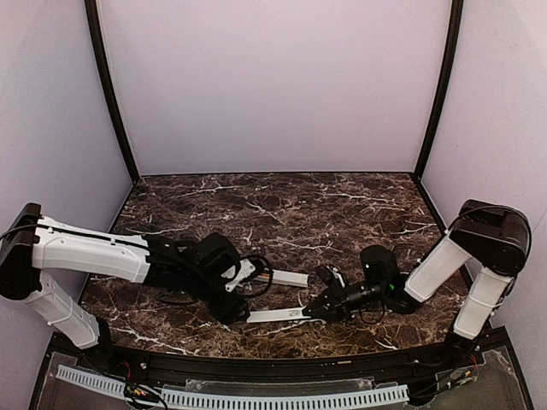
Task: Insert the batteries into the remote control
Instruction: Pick up the battery cover at the center of the board, then place the battery cover on the remote control without the battery cover.
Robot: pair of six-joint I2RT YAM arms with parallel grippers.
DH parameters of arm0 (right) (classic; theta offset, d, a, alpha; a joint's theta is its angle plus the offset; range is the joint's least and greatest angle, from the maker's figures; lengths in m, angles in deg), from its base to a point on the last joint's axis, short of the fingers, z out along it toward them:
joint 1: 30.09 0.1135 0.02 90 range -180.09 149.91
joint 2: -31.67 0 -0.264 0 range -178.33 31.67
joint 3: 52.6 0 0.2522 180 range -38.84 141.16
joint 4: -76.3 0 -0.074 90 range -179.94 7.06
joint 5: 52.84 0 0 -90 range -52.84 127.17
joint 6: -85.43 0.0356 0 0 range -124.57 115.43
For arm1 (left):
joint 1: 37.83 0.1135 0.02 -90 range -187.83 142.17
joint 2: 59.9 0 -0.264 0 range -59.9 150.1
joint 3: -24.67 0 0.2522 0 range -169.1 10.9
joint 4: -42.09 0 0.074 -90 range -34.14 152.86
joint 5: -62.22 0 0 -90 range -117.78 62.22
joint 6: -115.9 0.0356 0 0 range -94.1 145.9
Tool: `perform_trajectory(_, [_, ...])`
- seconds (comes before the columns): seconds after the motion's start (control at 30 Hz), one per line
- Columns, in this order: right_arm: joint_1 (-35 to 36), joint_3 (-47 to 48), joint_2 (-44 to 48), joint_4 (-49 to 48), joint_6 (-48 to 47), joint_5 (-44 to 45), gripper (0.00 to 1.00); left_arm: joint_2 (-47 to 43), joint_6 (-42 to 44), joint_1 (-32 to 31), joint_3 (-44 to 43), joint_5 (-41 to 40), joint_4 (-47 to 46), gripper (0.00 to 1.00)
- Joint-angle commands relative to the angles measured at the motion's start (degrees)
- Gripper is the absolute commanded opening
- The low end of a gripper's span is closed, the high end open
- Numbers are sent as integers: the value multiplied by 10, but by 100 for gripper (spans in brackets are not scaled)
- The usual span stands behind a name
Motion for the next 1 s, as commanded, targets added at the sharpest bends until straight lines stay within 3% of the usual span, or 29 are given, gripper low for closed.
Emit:
perform_trajectory(0.0, [-3, -4, 78, 46, -43, 44, 0, -114, 106, -2, 28, -19, -54, 73])
perform_trajectory(0.1, [-8, 9, 114, 84, -79, 51, 0, -166, 205, -3, 63, 12, -118, 95])
perform_trajectory(0.2, [-14, 32, 123, 107, -104, 42, 0, -165, 276, -3, 45, 34, -124, 98])
perform_trajectory(0.27, [-18, 40, 122, 99, -108, 35, 0, -131, 356, -3, 16, 61, -102, 94])
perform_trajectory(0.4, [-24, 54, 117, 91, -121, 23, 0, -64, 436, -2, -43, 72, -44, 77])
perform_trajectory(0.8, [-47, 58, 96, 61, -130, -14, 0, 30, 493, 22, -129, 79, -43, 36])
perform_trajectory(0.87, [-53, 59, 94, 57, -131, -20, 0, 38, 497, 26, -132, 75, -46, 35])
perform_trajectory(0.97, [-60, 59, 92, 57, -129, -25, 0, 50, 500, 30, -144, 71, -40, 43])
